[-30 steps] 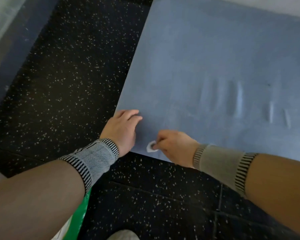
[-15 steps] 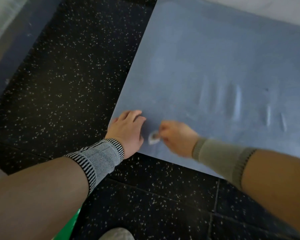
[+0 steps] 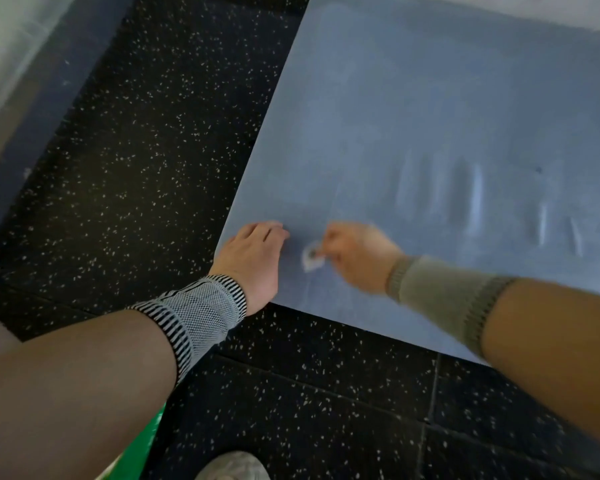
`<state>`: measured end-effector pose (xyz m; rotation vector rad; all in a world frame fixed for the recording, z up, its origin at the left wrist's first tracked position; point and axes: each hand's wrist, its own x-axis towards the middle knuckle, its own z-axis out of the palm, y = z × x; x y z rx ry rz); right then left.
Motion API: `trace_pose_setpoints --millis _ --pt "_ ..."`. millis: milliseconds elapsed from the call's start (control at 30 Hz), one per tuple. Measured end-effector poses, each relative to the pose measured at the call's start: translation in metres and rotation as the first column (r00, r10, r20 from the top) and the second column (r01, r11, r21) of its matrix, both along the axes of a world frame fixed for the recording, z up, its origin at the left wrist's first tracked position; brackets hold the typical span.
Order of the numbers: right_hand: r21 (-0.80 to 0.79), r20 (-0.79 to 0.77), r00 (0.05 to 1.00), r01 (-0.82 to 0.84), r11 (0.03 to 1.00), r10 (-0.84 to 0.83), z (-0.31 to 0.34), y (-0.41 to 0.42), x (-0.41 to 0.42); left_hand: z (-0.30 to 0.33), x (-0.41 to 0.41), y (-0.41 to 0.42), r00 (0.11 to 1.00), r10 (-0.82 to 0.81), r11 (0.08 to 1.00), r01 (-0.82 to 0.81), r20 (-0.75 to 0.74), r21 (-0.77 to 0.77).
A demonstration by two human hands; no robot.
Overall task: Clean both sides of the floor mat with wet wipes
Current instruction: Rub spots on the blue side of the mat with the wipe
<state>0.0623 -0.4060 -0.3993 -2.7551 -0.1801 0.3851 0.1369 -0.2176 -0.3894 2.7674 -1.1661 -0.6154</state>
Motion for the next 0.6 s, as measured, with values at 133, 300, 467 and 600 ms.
trace_pose_setpoints --millis 133,300,467,600 --pt "-0.085 0.105 0.934 0.351 0.933 -0.342 -0.008 -0.016 0.045 0.0 -0.004 -0.002 1.0 -0.025 0.999 0.025 0.012 0.024" --pt "0.096 -0.105 0.991 -0.069 0.993 0.079 0.008 0.021 -0.045 -0.002 -0.005 -0.007 0.999 -0.048 0.999 0.048 0.003 0.021" --pt "0.004 0.06 0.979 0.197 0.98 -0.197 0.004 -0.029 -0.006 -0.002 -0.012 -0.022 0.994 -0.107 0.994 0.107 -0.004 -0.015" --pt "-0.078 0.041 0.88 0.475 0.877 -0.473 -0.007 -0.047 0.01 -0.004 -0.017 -0.027 0.987 -0.162 0.987 0.162 -0.013 -0.018"
